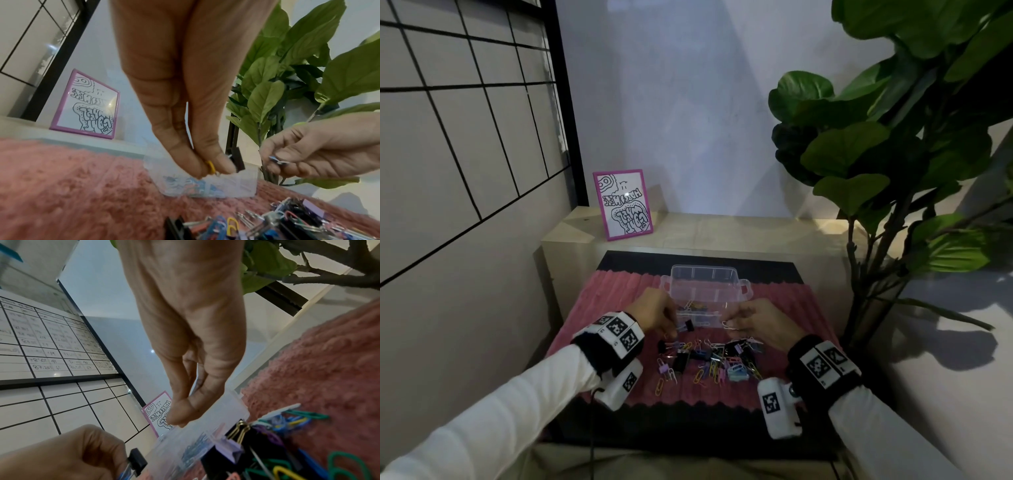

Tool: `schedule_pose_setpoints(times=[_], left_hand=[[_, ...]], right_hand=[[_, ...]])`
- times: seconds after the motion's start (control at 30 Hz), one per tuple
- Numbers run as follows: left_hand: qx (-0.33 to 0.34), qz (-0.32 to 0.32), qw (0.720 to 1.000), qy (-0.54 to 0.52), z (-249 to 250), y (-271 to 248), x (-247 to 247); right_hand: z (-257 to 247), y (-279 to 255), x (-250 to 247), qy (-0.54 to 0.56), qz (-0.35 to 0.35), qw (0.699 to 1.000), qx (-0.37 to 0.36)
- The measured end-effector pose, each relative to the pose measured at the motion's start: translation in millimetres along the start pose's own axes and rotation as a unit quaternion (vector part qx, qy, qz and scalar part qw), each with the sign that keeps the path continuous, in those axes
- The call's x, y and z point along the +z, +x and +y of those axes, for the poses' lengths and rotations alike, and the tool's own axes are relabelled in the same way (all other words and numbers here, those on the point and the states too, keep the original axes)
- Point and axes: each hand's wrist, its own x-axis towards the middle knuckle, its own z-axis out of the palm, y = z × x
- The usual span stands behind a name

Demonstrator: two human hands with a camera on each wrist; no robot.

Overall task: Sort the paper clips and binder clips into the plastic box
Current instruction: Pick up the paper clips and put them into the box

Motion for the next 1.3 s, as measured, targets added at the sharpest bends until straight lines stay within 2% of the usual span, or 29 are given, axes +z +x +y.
schedule_pose_setpoints(times=[0.3, 0.57, 0.73, 0.83, 0.97, 1.03, 1.17, 1.3], left_hand=[[0.016, -0.028, 0.999, -0.013, 1, -5, -18], [0.035, -0.057, 0.998, 0.004, 6, -6, -13], [0.029, -0.05, 0.998, -0.004, 8, -1, -7], [0.029, -0.047, 0.997, -0.047, 9, 0, -9], [0.032, -0.041, 0.995, -0.08, 11, -3, -14], [0.033, -0.01, 0.997, -0.069, 8, 1, -18], [0.023, 0.077, 0.997, -0.015, 13, 19, -29], [0.033, 0.079, 0.996, 0.033, 24, 39, -30]], right_hand=[[-2, 5, 12, -0.035, -0.007, 0.999, -0.003], [-1, 6, 14, -0.143, 0.032, 0.988, -0.042], [-8, -1, 39, -0.258, -0.008, 0.959, -0.119], [-8, -1, 47, -0.33, 0.008, 0.933, -0.146], [-5, 0, 44, -0.365, 0.015, 0.917, -0.164], [-2, 2, 41, -0.359, 0.013, 0.92, -0.154], [-4, 8, 30, -0.284, 0.042, 0.954, -0.086], [-14, 13, 17, -0.157, 0.043, 0.984, -0.066]])
